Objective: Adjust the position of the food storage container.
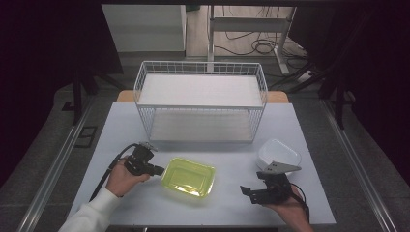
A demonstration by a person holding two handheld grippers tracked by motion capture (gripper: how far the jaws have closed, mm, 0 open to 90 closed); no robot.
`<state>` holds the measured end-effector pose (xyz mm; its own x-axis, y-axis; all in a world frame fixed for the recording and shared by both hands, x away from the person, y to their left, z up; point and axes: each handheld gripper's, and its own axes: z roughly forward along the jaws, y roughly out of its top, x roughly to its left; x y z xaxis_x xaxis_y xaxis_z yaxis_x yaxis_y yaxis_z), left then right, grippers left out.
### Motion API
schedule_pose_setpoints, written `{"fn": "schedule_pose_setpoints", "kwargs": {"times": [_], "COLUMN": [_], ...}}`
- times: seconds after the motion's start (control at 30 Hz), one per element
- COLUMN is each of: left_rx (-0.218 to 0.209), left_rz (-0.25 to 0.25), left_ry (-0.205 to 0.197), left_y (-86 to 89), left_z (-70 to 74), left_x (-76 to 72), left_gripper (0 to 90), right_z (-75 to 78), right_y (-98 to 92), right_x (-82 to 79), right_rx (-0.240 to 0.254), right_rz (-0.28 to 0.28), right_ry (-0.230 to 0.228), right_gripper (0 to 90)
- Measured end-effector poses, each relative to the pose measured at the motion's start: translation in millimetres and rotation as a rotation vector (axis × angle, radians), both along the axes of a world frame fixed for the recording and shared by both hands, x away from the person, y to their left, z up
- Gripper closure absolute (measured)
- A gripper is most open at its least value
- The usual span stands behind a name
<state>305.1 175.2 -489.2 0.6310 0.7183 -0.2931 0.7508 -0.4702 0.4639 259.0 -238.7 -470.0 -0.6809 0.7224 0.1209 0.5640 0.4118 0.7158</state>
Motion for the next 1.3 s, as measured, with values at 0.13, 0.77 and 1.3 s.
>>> {"fn": "schedule_pose_setpoints", "kwargs": {"times": [0.13,0.77,1.3], "left_rx": [-0.013,-0.056,-0.302], "left_rz": [-0.023,-0.084,0.150], "left_ry": [0.002,0.015,-0.069], "left_y": [-8.8,-34.0,3.4], "left_z": [-0.5,-4.8,11.4], "left_x": [-5.6,-19.3,-41.3], "left_gripper": [90.0,89.1,38.3], "right_z": [0.1,-1.1,-0.9], "right_y": [-0.6,-0.8,-0.7], "right_x": [0.0,1.0,1.1], "right_rx": [0.000,-0.003,0.043], "right_rz": [-0.002,-0.003,-0.005], "right_ry": [0.001,0.005,-0.004], "right_gripper": [17.1,17.1,17.2]}}
